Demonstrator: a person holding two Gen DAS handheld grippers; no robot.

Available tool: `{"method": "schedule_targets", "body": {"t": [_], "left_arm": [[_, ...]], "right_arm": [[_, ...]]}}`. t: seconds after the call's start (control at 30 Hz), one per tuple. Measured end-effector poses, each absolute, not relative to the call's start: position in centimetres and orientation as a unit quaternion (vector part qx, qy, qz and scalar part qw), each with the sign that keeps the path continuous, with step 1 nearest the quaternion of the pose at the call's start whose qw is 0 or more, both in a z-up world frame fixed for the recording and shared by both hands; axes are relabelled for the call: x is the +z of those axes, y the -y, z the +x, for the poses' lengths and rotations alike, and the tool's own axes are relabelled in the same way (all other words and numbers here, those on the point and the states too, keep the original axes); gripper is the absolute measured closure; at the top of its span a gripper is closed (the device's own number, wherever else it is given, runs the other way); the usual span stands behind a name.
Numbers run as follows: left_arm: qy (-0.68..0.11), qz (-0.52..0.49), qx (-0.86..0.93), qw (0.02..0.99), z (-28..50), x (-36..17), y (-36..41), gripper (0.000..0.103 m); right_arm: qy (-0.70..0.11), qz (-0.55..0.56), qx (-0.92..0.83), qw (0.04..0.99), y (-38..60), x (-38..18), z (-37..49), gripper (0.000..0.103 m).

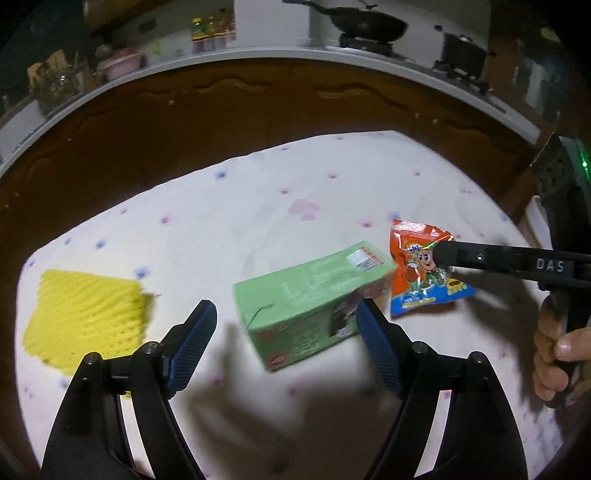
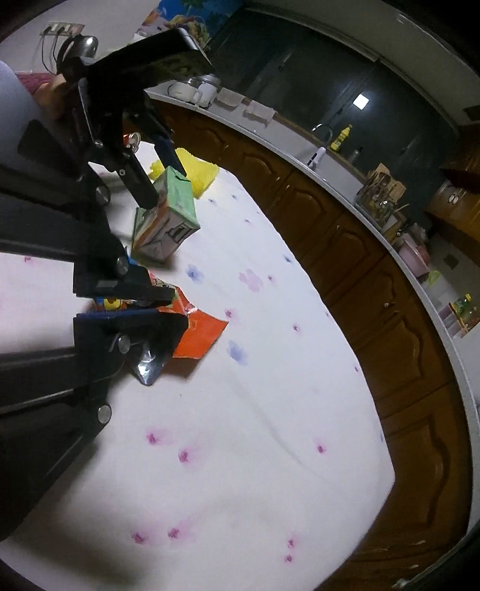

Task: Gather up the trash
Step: 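Grasp the green juice box with the left tool while the right tool grasps the orange snack bag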

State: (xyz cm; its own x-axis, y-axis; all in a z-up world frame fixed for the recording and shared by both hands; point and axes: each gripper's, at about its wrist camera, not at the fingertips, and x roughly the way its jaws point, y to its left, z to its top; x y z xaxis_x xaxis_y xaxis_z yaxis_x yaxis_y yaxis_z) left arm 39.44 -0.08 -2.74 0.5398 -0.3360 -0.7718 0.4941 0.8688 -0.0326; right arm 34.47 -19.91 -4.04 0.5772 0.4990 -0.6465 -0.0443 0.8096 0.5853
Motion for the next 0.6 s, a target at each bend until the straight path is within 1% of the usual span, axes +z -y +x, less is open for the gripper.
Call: {"method": "schedule_targets", "body": {"t": [0.03, 0.07, 0.1, 0.13, 0.27, 0.43, 0.53, 0.57, 0.6], "left_arm": [[-0.412, 0.092, -0.250, 0.872, 39.1, -2.7, 0.3, 0.028], [-0.409, 0.093, -0.253, 0.872, 38.9, -2.6, 0.5, 0.044], [-0.408, 0.095, -0.263, 0.869, 38.4, -2.6, 0.8, 0.053], [-0.411, 0.094, -0.272, 0.865, 38.0, -2.6, 1.2, 0.065], [-0.398, 0.119, -0.283, 0.865, 35.6, -2.2, 2.7, 0.066], [-0.406, 0.116, -0.309, 0.852, 32.6, -1.9, 4.3, 0.066], [-0.410, 0.118, -0.322, 0.845, 31.0, -1.7, 5.4, 0.065], [-0.409, 0.121, -0.322, 0.845, 30.7, -1.7, 5.7, 0.064], [-0.405, 0.129, -0.323, 0.845, 30.2, -1.6, 6.3, 0.061]], "right_arm": [[-0.426, 0.258, 0.157, 0.853, 20.2, -3.8, 34.2, 0.101], [-0.422, 0.256, 0.154, 0.856, 20.5, -3.7, 33.9, 0.102], [-0.419, 0.255, 0.152, 0.858, 20.7, -3.6, 33.7, 0.102], [-0.416, 0.256, 0.149, 0.860, 21.2, -3.4, 33.3, 0.102], [-0.408, 0.259, 0.147, 0.863, 22.7, -3.0, 31.9, 0.103], [-0.395, 0.269, 0.139, 0.867, 24.6, -2.4, 29.6, 0.102], [-0.388, 0.268, 0.134, 0.872, 25.6, -1.9, 28.0, 0.102], [-0.386, 0.266, 0.132, 0.874, 25.9, -1.6, 27.4, 0.102], [-0.384, 0.264, 0.130, 0.875, 26.1, -1.5, 26.9, 0.102]]}}
